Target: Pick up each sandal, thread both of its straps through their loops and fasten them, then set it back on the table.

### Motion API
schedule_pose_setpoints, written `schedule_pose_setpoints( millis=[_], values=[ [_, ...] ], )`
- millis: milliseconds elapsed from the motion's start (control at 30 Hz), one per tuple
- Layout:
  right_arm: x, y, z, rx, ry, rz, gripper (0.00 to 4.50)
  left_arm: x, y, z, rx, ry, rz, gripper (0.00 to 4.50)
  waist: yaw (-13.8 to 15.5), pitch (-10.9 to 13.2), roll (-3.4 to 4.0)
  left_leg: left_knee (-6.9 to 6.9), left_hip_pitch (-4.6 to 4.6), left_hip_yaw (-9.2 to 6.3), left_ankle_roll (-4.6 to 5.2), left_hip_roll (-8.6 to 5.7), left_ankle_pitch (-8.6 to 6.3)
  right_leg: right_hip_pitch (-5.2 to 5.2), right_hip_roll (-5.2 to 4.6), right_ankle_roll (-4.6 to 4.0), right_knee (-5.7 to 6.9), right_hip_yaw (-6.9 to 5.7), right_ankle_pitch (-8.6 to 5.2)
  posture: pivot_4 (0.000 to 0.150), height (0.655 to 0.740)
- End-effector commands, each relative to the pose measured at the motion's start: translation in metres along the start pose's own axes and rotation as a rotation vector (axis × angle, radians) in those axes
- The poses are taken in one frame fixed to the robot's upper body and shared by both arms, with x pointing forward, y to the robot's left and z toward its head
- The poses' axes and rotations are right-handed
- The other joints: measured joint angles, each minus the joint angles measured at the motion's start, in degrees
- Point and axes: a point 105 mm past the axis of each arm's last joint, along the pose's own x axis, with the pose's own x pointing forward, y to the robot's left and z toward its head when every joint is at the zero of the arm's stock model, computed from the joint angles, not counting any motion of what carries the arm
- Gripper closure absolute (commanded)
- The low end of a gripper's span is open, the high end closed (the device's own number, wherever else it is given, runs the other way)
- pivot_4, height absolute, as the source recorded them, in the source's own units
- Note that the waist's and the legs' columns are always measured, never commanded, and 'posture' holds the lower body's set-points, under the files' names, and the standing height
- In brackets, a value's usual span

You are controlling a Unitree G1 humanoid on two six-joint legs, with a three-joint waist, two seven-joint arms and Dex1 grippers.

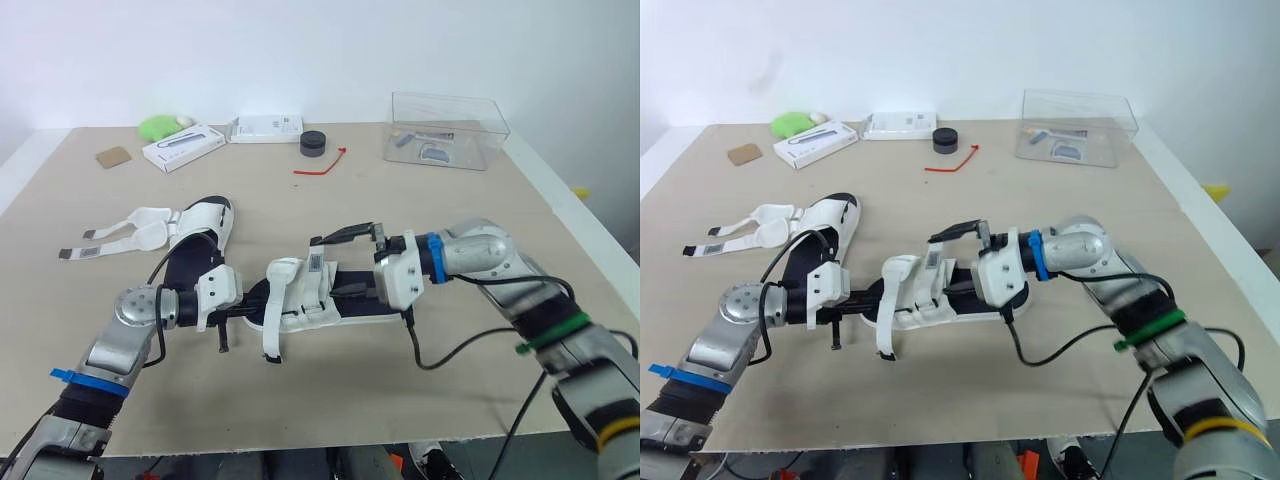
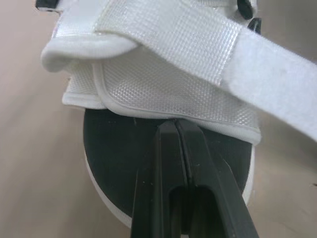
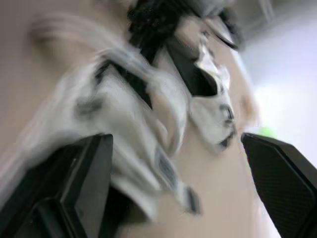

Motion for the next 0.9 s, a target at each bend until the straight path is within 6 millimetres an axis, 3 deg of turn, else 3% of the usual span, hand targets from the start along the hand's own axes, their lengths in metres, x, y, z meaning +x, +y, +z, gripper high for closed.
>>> schedule_pose_setpoints(
  millis=[33, 133, 233, 333, 500, 900],
  values=[
    [0.004, -0.003, 0.052, 0.461, -0.143, -0.013, 0.06, 0.0, -0.014, -0.017, -0.092, 0.051, -0.102, 4.5, 0.02, 0.0, 0.01, 0.0, 0.01, -0.03, -0.01, 0.02, 0.0, -0.01, 0.0, -0.04, 0.03, -0.05, -0.03, 0.15, 0.74],
    [0.011, 0.018, 0.067, 0.876, -0.155, 0.056, 0.06, -0.003, -0.01, -0.02, -0.095, 0.072, -0.116, 4.5, 0.14, -0.04, -0.06, 0.02, 0.03, -0.18, -0.05, 0.15, -0.03, 0.04, 0.0, -0.26, 0.03, -0.48, -0.14, 0.15, 0.74],
    [0.015, 0.047, 0.066, 1.065, -0.075, 0.143, 0.06, -0.003, -0.003, -0.02, -0.084, 0.079, -0.113, 4.5, 0.22, -0.08, -0.13, 0.01, 0.0, -0.33, -0.05, 0.17, -0.03, 0.07, 0.0, -0.36, 0.02, -0.66, -0.21, 0.15, 0.74],
    [0.022, 0.058, 0.054, 1.212, -0.018, 0.131, 0.06, -0.003, 0.0, -0.019, -0.084, 0.076, -0.116, 4.5, 0.08, -0.09, -0.14, 0.04, -0.02, -0.25, -0.05, 0.15, -0.02, 0.06, 0.0, -0.29, 0.01, -0.6, -0.25, 0.15, 0.74],
    [0.036, 0.076, 0.031, 1.318, 0.114, 0.076, 0.06, 0.0, -0.001, -0.015, -0.122, 0.038, -0.131, 4.5, 0.08, -0.11, -0.17, 0.11, -0.07, -0.28, -0.07, 0.16, 0.02, 0.06, 0.16, 0.2, 0.01, -0.44, -0.37, 0.15, 0.74],
    [0.066, 0.082, 0.025, 1.452, 0.125, -0.03, 0.06, 0.003, -0.003, -0.017, -0.149, 0.036, -0.163, 4.5, 0.08, -0.14, -0.23, 0.11, -0.17, -0.28, -0.05, 0.06, -0.01, 0.05, 0.22, 0.21, -0.01, -0.34, -0.35, 0.15, 0.74]
  ],
)
